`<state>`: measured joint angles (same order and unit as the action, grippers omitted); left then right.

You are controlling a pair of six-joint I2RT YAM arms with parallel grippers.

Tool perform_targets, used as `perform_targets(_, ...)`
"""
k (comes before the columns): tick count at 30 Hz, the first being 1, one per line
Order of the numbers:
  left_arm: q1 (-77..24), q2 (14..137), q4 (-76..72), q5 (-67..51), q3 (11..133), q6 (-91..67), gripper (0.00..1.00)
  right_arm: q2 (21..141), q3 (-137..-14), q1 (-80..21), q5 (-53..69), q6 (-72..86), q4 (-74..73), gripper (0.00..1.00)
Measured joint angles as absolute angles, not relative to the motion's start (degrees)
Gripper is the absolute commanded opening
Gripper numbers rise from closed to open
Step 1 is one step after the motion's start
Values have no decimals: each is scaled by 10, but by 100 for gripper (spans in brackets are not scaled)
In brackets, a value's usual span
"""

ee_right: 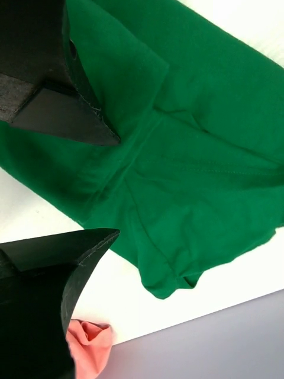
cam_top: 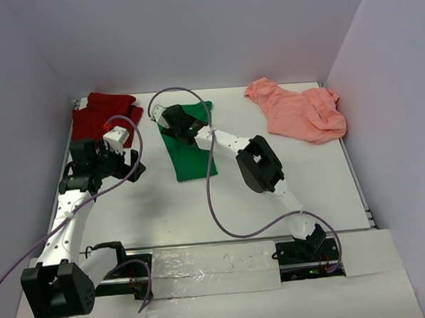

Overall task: Fold and stack the t-shirts
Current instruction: Fold the tshirt

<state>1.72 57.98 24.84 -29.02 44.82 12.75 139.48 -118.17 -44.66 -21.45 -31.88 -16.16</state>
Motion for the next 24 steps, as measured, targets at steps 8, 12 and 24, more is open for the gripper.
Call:
perform_targets(8,17,580,248,-290,448,129,97,1273,-1032,-448,-211,-304,-153,65)
perform_targets(12,17,579,248,-290,448,129,97,1148,-895,-462,-211,-321,-140,65)
perform_targets(24,18,577,237,-272,442,131,97,1012,-586,-591,-229,-408,-38,64)
